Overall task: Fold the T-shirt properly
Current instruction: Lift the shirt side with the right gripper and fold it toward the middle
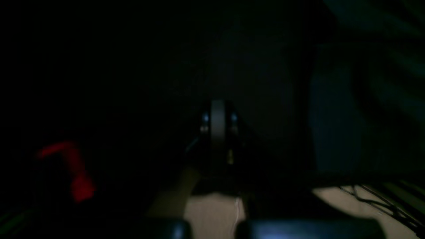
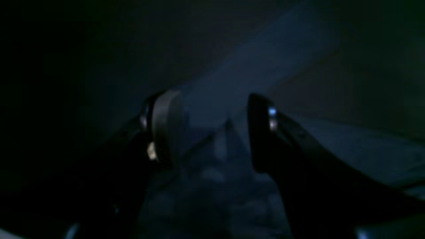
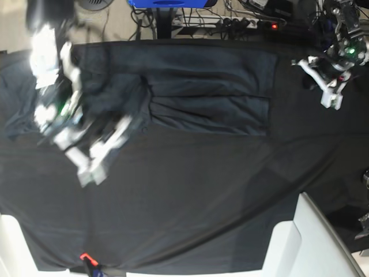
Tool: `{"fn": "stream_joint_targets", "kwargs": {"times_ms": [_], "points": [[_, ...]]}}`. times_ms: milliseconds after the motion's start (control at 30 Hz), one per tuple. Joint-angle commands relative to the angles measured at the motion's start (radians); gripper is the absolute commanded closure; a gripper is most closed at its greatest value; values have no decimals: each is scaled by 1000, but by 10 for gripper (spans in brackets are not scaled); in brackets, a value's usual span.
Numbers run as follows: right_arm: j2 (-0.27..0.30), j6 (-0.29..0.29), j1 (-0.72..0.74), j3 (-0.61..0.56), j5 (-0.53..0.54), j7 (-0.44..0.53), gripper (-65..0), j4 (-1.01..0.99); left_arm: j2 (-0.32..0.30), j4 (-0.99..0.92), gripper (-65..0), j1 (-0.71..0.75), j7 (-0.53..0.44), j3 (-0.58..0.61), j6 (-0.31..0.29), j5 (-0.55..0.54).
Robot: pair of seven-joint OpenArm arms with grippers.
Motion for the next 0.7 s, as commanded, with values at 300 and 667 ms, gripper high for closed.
{"fn": "stream_joint_targets", "kwargs": {"times_ms": [300,667], "points": [[4,4,249,100,11,190,-300,-524,29,33,0,36,-18,-184,-128,-9],[4,4,334,99,11,314,-275,-795,25,-5,0,36,-18,-198,-128,-1]]}}
